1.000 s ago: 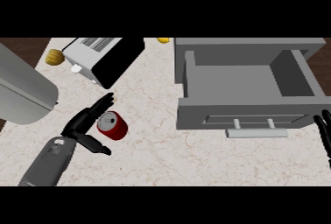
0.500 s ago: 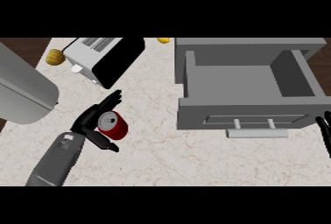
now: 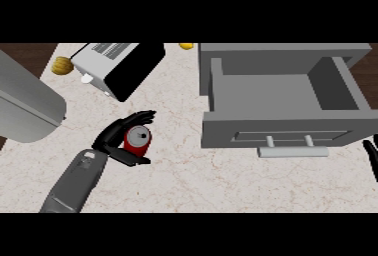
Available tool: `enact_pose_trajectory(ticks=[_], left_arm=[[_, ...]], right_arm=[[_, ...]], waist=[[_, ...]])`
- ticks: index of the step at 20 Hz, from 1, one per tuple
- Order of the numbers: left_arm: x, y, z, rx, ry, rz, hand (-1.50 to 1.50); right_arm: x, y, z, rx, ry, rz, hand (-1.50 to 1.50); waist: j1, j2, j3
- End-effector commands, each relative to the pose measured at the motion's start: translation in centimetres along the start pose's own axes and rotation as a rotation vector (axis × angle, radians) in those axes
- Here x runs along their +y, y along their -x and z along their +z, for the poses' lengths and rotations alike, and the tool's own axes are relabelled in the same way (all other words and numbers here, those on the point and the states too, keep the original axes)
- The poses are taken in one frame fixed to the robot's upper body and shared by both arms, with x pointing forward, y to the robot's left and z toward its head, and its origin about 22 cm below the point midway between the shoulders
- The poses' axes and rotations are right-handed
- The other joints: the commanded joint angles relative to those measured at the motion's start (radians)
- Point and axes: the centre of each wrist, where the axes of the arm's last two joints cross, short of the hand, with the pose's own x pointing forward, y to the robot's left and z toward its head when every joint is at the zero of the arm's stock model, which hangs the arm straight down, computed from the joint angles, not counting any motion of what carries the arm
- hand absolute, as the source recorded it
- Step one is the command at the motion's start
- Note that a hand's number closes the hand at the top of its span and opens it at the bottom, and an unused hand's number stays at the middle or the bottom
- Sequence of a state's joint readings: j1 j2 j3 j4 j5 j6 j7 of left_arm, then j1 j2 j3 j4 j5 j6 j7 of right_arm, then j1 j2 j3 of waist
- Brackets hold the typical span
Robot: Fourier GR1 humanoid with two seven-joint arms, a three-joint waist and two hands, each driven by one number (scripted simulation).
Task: Pick up the can, place it into the drawer and close the drawer
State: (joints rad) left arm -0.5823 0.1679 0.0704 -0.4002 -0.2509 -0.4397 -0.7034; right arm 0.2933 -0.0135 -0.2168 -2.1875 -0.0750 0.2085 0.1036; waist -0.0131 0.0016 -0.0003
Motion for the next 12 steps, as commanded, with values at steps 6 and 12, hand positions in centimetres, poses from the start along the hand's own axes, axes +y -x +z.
enact_pose_trajectory(ticks=[6, 12], left_arm=[[-2.3, 0.5, 0.3, -0.040, 0.090, 0.103, 1.50], [-2.2, -2.4, -1.7, -0.084, 0.150, 0.143, 1.50]], right_arm=[[-0.1, 1.1, -1.0, 0.012, 0.009, -0.009, -1.50], [-0.3, 1.4, -0.2, 0.002, 0.026, -0.002, -1.50]], waist=[[0.015, -0.004, 0.001], [0.021, -0.007, 0.001]])
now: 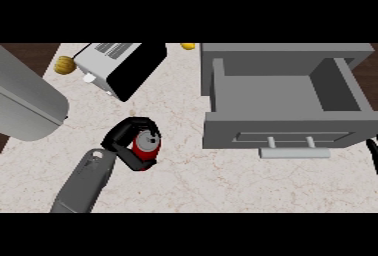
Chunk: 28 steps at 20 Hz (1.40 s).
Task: Pick up the can, place it into the drawer and close the drawer
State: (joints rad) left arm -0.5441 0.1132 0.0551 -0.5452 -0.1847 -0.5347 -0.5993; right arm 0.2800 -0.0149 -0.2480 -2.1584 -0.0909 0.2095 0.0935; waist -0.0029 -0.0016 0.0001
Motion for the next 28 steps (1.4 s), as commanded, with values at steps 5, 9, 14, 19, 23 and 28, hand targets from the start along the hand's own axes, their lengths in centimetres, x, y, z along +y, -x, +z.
enact_pose_trajectory(ticks=[5, 9, 14, 19, 23, 28], left_arm=[[1.3, -1.1, 1.6, -0.089, -0.333, 0.045, 1.50], [5.2, -1.8, 5.5, -0.116, -0.733, 0.021, 1.50], [-0.2, -4.1, 3.1, -0.127, -0.712, 0.009, 1.50], [-2.2, -10.0, 0.0, -0.192, -0.648, -0.050, 1.50], [-4.1, -14.2, -2.1, -0.191, -0.591, -0.073, 1.50], [-7.3, -18.7, -5.4, -0.192, -0.575, -0.084, 1.50]], right_arm=[[0.4, -1.2, 0.8, -0.008, 0.016, -0.003, -1.50], [0.1, -1.0, 0.9, 0.000, 0.021, -0.002, -1.50], [-0.5, -0.9, 1.3, -0.014, 0.027, 0.003, -1.50], [-1.6, 0.0, 0.9, -0.024, 0.004, 0.004, -1.50], [-2.4, -2.1, 1.2, -0.012, 0.007, -0.002, -1.50], [-1.3, -1.9, 1.5, -0.032, 0.021, -0.003, -1.50]], waist=[[0.013, -0.004, 0.000], [0.026, -0.004, 0.001], [0.013, -0.005, 0.001], [0.007, -0.003, 0.001], [0.000, -0.003, 0.001], [-0.007, -0.001, 0.000]])
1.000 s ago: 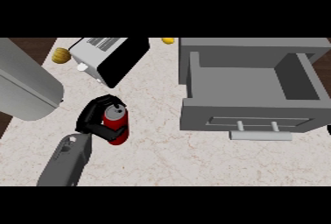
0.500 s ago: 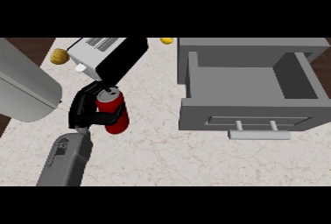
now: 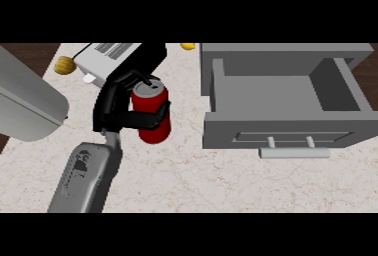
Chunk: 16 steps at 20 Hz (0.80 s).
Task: Pick up the can, place it into the drawer and close the drawer
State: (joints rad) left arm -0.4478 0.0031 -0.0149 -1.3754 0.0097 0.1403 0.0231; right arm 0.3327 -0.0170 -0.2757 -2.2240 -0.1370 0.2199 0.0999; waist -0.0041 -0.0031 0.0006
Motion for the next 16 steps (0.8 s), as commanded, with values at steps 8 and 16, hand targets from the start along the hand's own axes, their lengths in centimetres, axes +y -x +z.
enact_pose_trajectory(ticks=[8, 16], left_arm=[[-7.9, -9.5, -4.9, -0.039, 0.057, -0.058, 1.50], [-11.9, -12.7, -7.5, -0.069, 0.091, -0.059, 1.50]], right_arm=[[0.3, 0.2, -0.2, -0.015, 0.010, 0.001, -1.50], [0.7, 0.3, -0.4, -0.012, 0.005, 0.002, -1.50]], waist=[[-0.012, 0.003, 0.000], [-0.013, 0.004, 0.000]])
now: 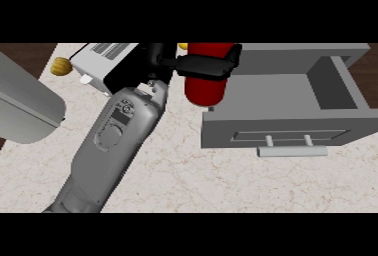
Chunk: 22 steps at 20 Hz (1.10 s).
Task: Pick up the can, place it into the drawer and close the drawer
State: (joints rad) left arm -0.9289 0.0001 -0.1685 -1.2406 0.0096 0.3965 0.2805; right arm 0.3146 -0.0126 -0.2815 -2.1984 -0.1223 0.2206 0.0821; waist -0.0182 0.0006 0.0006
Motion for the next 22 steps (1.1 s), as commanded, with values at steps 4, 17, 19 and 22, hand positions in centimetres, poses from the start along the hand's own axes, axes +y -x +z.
enact_pose_trajectory(ticks=[4, 17, 19, 22], left_arm=[[-3.9, -3.7, -2.1, 0.006, 0.024, -0.005, 1.50], [-7.1, -5.2, -6.4, 0.065, -0.006, -0.108, 1.50], [-6.5, -3.1, -6.4, 0.057, 0.010, -0.079, 1.50], [-7.3, -3.5, -6.7, 0.048, 0.001, -0.139, 1.50]], right_arm=[[0.1, 1.3, -1.3, 0.002, 0.008, 0.000, -1.50], [-0.1, -0.7, -1.4, -0.008, -0.032, 0.011, -1.50], [0.3, 0.3, -1.3, -0.004, -0.024, 0.001, -1.50], [-0.1, 0.8, -2.1, -0.023, -0.029, 0.001, -1.50]], waist=[[0.001, 0.001, 0.000], [-0.028, 0.006, 0.001], [-0.033, 0.010, 0.001], [-0.050, 0.014, 0.002]])
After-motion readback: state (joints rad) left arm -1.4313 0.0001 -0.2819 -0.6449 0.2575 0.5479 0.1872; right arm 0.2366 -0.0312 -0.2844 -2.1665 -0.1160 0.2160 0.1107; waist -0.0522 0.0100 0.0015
